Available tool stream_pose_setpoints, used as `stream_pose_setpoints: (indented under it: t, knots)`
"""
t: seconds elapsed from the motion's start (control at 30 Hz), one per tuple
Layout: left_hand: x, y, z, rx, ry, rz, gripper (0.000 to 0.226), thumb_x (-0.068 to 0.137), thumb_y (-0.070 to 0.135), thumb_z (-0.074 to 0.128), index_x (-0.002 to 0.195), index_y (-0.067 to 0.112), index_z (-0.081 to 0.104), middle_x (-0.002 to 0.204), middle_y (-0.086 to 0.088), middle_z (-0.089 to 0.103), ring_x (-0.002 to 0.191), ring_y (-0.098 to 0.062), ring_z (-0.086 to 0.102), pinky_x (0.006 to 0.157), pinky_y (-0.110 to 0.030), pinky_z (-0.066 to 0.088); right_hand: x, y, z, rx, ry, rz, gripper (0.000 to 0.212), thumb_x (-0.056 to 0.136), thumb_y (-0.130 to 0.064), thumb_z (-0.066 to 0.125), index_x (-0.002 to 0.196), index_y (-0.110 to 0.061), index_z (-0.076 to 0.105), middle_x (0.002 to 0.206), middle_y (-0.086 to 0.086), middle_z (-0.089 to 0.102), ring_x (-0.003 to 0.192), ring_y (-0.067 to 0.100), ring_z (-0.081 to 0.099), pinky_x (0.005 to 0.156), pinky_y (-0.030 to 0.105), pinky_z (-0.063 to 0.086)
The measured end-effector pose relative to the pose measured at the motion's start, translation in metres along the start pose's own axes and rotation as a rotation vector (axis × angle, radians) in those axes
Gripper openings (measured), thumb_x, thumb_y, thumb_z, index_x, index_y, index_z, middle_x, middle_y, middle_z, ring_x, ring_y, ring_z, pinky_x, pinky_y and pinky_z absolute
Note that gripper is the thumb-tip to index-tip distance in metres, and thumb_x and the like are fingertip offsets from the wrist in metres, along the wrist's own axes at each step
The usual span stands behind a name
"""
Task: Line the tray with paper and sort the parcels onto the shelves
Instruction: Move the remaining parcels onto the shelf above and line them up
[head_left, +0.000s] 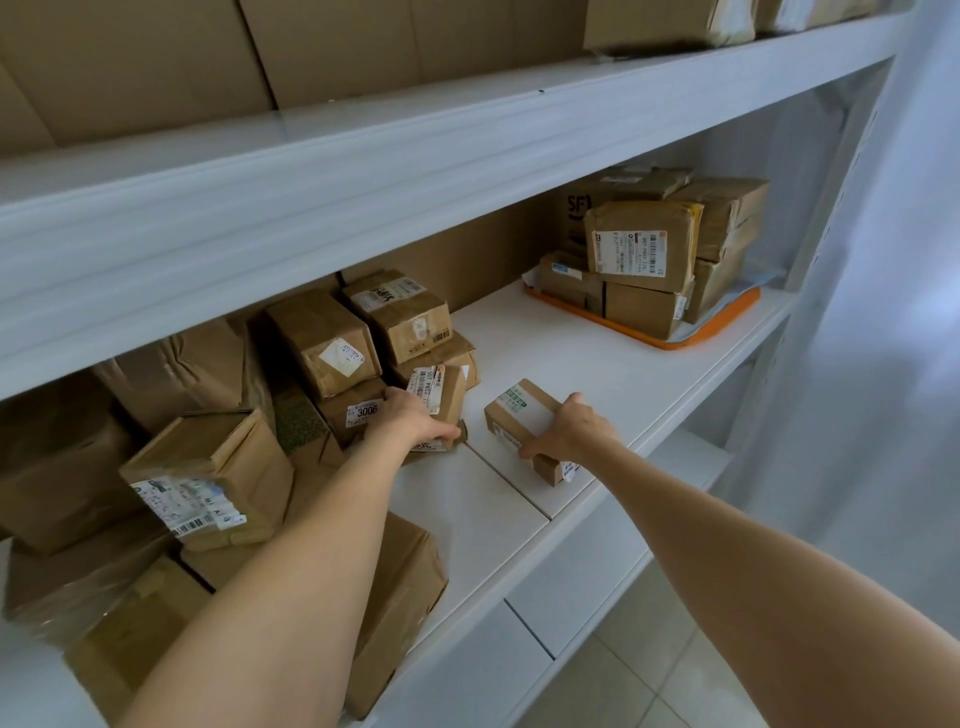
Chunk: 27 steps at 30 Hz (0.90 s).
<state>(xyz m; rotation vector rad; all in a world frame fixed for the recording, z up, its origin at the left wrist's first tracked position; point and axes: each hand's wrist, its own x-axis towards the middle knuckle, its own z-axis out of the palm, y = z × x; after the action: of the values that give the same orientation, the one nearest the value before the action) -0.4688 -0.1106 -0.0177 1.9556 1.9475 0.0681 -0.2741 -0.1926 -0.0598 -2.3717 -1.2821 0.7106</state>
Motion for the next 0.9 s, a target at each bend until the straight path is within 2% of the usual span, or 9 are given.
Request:
stream_pose_setpoints:
  t: [0.07,0.17,0.27,0.33,0.43,0.5,0.63,0.77,0.9]
  knots:
    - [-0.001,0.003,0.002,0.016,0.005,0.025,0.107,0.064,0.053,0.079,0.138,-0.002,0.026,0.134,-0.014,0.044,0.123,-0.029,0.046,0.095,-0.037,0.044,-0.001,0.003,0.001,0.009,0.039,0.024,0.088,0.059,-0.059,0.083,0.121,-0.017,0.036,0.096,0.001,0.053,0.093,0.024,0.058,0.076,0.035,0.055]
    - [-0.002,0.008,0.003,0.039,-0.014,0.106,0.098,0.067,0.051,0.078,0.138,0.003,0.031,0.132,-0.013,0.049,0.12,-0.029,0.049,0.089,-0.035,0.044,-0.001,0.004,0.002,-0.001,0.075,0.048,0.089,0.063,-0.062,0.079,0.126,-0.016,0.038,0.108,0.005,0.055,0.103,0.026,0.059,0.086,0.04,0.054]
    - [-0.003,0.017,0.002,0.041,-0.072,0.185,0.067,0.066,0.05,0.076,0.116,0.013,0.051,0.115,-0.007,0.059,0.103,-0.024,0.056,0.079,-0.031,0.05,-0.002,0.003,0.0,-0.038,0.104,0.081,0.09,0.064,-0.068,0.075,0.127,-0.014,0.04,0.113,0.006,0.053,0.107,0.027,0.058,0.085,0.038,0.052]
    - [-0.005,0.025,0.003,0.005,-0.116,0.219,0.051,0.066,0.049,0.076,0.1,0.016,0.057,0.101,-0.003,0.062,0.089,-0.02,0.061,0.072,-0.03,0.056,-0.003,0.003,-0.002,-0.046,0.121,0.127,0.092,0.065,-0.069,0.074,0.129,-0.013,0.039,0.117,0.009,0.051,0.11,0.028,0.056,0.084,0.037,0.048]
    - [-0.012,0.037,0.007,-0.008,-0.193,0.221,0.047,0.066,0.052,0.074,0.096,0.018,0.06,0.09,-0.001,0.061,0.074,-0.015,0.061,0.055,-0.025,0.054,-0.002,0.005,-0.005,-0.041,0.117,0.176,0.091,0.066,-0.069,0.073,0.129,-0.013,0.038,0.119,0.011,0.052,0.112,0.029,0.054,0.083,0.036,0.045]
    - [-0.014,0.046,0.011,0.004,-0.219,0.219,0.058,0.066,0.056,0.072,0.107,0.016,0.06,0.102,-0.004,0.061,0.079,-0.017,0.061,0.054,-0.024,0.051,-0.003,0.009,-0.007,-0.044,0.106,0.182,0.09,0.066,-0.07,0.072,0.128,-0.013,0.038,0.116,0.01,0.055,0.112,0.029,0.055,0.085,0.036,0.046]
    - [-0.015,0.057,0.019,0.029,-0.241,0.197,0.076,0.071,0.058,0.066,0.128,0.01,0.051,0.125,-0.01,0.054,0.102,-0.024,0.057,0.071,-0.027,0.05,-0.005,0.017,-0.012,-0.031,0.052,0.175,0.094,0.065,-0.072,0.071,0.127,-0.011,0.037,0.113,0.007,0.058,0.11,0.028,0.058,0.091,0.038,0.049]
    - [-0.018,0.063,0.023,-0.033,-0.243,0.154,0.077,0.074,0.055,0.066,0.133,0.01,0.046,0.129,-0.011,0.051,0.107,-0.026,0.056,0.085,-0.033,0.053,-0.004,0.029,-0.017,0.027,0.013,0.166,0.096,0.062,-0.071,0.074,0.127,-0.01,0.039,0.105,0.005,0.055,0.106,0.027,0.06,0.089,0.038,0.052]
    - [-0.025,0.069,0.023,-0.17,-0.265,0.113,0.07,0.073,0.051,0.071,0.126,0.012,0.048,0.112,-0.007,0.049,0.101,-0.025,0.054,0.074,-0.035,0.058,0.0,0.037,-0.022,0.212,-0.04,0.157,0.07,0.07,-0.056,0.078,0.114,-0.009,0.05,0.097,0.007,0.06,0.089,0.024,0.065,0.076,0.038,0.06]
